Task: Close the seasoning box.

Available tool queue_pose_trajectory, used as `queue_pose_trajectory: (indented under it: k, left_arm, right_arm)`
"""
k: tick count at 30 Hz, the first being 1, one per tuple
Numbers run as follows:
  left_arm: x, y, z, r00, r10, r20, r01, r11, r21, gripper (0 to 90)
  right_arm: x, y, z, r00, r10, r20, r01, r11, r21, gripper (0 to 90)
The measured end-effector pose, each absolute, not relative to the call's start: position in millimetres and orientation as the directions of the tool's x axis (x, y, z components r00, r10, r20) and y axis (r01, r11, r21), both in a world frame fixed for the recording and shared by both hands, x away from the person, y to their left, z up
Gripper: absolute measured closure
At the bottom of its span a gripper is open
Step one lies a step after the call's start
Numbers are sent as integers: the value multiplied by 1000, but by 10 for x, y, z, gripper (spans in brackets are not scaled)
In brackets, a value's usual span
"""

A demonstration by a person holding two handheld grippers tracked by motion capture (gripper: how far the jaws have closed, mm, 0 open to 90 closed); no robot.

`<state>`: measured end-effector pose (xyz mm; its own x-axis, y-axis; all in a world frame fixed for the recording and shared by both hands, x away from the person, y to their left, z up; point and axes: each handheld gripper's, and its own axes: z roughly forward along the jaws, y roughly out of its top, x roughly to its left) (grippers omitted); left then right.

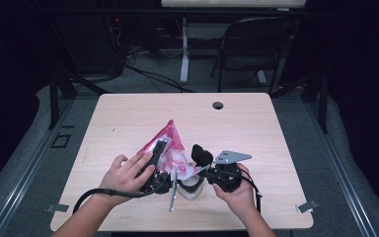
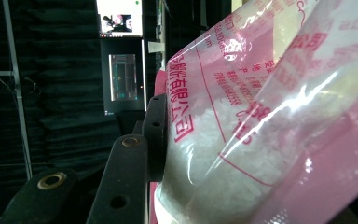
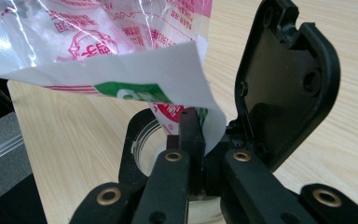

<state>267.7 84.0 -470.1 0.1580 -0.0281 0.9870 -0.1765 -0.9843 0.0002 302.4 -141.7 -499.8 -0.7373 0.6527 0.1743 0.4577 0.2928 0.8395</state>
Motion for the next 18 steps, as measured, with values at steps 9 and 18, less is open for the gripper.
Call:
queue_pose_trajectory:
  k: [9,18]
  left_arm:
    - [2680,837,-4691,151,-31,988,-183,-983,-3,671]
    - [2671,827,-4684,153,-34,988,-180,-984,-6,671]
  right_arm:
    - [3021,-1416,-4996,-737,654,171,456,293,840,900]
    - [3022,-1420,-4995,-735,656,171,456,292,841,900]
